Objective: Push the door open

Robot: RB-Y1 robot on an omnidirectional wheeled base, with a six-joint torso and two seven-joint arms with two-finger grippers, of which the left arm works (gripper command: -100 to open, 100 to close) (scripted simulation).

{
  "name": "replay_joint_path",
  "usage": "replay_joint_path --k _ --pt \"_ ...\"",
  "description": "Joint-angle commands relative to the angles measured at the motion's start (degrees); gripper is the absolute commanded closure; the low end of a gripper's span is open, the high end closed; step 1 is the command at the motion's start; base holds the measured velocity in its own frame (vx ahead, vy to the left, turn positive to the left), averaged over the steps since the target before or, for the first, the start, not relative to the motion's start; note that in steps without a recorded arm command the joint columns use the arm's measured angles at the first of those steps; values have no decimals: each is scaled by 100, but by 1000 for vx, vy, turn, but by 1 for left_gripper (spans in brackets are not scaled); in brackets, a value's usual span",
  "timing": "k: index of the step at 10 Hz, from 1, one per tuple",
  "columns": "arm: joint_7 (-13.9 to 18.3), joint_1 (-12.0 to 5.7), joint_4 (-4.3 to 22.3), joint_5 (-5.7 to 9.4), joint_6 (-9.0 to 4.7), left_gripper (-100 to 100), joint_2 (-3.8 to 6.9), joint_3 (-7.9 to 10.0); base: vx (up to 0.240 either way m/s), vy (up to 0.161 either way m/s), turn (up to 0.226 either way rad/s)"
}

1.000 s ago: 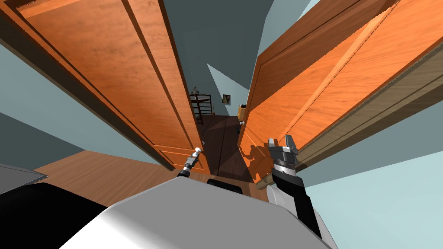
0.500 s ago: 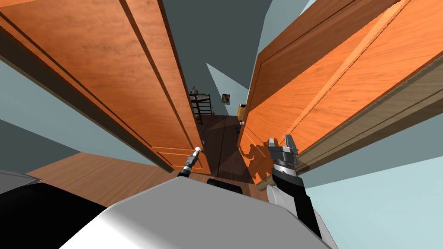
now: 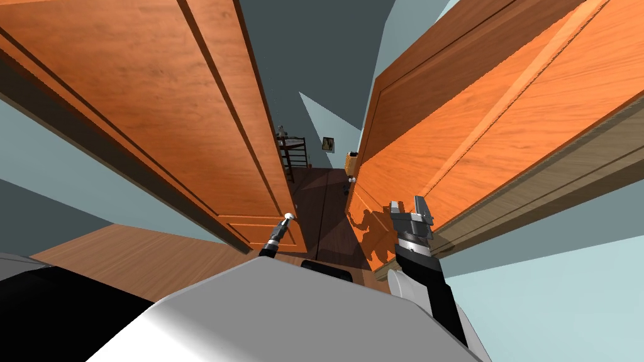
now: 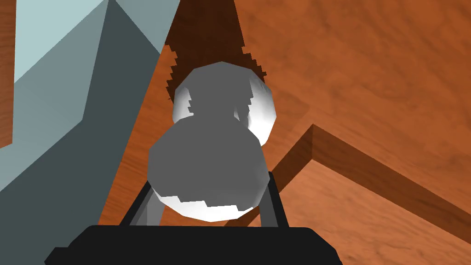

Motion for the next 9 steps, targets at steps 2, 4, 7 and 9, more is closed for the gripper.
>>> replay_joint_path --k 2,4,7,9 --pt "418 -80 48 335 -9 100 79 -38 47 18 -1" --pt "711 -110 72 482 -7 100 88 -80 39 23 4" --pt "1038 -93 30 731 -35 -100 95 -231 -28 24 -56" --pt "1349 -85 17 963 -45 -100 102 -347 -38 25 -56"
